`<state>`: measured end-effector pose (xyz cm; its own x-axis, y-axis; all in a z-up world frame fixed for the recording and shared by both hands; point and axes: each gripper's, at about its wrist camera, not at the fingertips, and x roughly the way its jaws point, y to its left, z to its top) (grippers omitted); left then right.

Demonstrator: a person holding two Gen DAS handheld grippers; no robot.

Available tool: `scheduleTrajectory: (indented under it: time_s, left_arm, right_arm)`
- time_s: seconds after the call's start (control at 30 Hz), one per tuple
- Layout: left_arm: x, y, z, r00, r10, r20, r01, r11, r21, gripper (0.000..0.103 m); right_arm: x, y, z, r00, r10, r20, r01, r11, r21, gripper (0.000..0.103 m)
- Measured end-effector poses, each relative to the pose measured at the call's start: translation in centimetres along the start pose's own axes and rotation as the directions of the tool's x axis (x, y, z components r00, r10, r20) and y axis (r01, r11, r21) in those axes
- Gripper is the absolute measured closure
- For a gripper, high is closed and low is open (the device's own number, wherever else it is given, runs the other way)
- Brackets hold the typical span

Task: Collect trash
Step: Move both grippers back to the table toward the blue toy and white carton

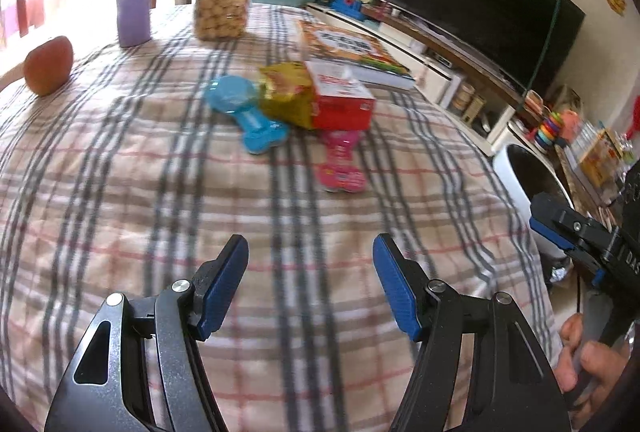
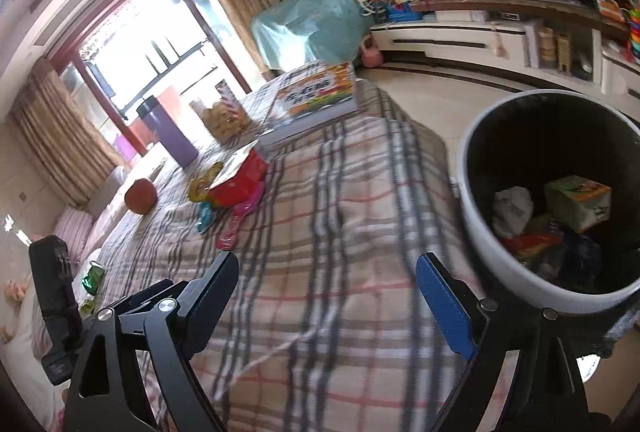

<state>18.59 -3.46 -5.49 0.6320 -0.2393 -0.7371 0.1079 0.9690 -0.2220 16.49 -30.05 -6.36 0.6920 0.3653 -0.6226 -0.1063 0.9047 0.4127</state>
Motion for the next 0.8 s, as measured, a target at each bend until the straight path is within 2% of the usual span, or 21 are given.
scheduleTrajectory:
  time_s: [0.37,0.8]
  left_arm:
    - [2.1,2.2,2.7,0.999,0.052,-0.003,-0.052,0.999,-0.012,0.037]
    - [7.2,3.6,7.5,0.993,0.114,-0.023,-0.113,0.993,0.020,0.037]
  right_arm:
    - [2.9,1.9,0.3,0.999,0.029,-0.019,-0.029,0.999,-0.014,0.011]
    - [7.6,4.1,2.5,0.995,0.078,-0.054,-0.080,0.996,-0.034,0.012]
